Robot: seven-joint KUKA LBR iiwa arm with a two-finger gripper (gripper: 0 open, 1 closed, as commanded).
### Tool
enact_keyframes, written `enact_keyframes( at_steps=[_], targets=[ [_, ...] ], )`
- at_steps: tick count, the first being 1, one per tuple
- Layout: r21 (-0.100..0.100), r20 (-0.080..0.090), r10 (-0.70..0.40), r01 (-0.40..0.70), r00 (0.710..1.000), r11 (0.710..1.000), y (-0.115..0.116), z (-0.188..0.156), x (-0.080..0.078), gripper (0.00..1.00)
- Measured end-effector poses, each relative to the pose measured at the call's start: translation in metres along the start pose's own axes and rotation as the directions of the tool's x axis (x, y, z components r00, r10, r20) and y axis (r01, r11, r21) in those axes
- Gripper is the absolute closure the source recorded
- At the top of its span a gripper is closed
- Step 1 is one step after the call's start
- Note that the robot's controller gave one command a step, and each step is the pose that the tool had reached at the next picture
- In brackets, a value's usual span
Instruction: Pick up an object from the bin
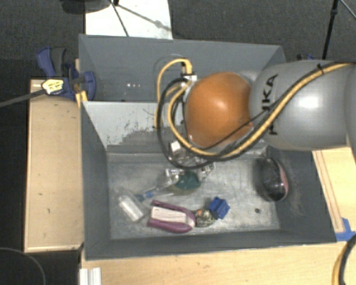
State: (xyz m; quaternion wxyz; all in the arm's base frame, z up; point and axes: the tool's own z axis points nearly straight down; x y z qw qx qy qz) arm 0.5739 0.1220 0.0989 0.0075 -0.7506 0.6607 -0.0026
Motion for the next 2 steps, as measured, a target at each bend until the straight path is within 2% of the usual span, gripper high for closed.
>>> enact_keyframes(
  at_steps=[1, 2],
  targets=[
    [0.0, 0.002, 0.003, -0.003, 1.0, 1.0, 0.0, 0.0, 0.0, 1.0],
    [-0.006, -0.005, 0.032, -0.032, 0.999, 0.999, 0.003, -0.183, 0.01, 1.0]
  ],
)
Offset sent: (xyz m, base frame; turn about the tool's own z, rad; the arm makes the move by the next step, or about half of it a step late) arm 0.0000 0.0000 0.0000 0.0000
